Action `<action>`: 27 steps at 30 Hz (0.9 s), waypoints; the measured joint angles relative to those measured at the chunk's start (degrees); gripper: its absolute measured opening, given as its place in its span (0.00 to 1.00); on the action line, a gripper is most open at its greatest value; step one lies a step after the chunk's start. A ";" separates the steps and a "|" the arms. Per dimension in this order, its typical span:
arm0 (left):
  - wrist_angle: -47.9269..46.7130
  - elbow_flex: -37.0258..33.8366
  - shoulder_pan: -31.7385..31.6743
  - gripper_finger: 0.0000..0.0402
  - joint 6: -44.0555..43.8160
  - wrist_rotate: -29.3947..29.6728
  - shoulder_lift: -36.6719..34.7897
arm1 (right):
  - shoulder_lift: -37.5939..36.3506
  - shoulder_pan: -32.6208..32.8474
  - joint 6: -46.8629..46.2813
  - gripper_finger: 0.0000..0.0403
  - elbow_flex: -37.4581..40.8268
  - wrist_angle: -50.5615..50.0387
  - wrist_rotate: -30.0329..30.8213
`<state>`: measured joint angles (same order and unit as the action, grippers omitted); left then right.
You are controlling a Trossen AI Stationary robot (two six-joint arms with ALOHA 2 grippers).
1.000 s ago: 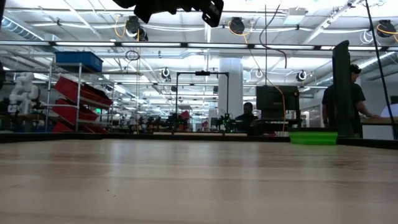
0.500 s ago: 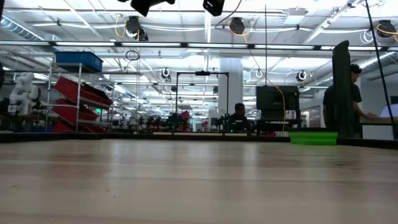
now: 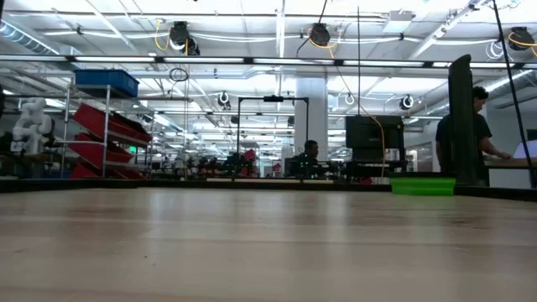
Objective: Coil cords
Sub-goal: Coil the red wire into the spool
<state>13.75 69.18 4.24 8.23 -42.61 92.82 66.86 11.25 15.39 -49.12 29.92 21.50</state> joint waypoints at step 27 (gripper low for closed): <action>-4.50 3.78 3.22 0.00 4.31 -0.59 -2.59 | 10.15 0.51 -5.67 0.00 -15.28 -28.73 8.56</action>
<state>9.26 72.97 7.46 12.53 -43.20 90.23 77.00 11.76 9.72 -64.40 1.19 30.05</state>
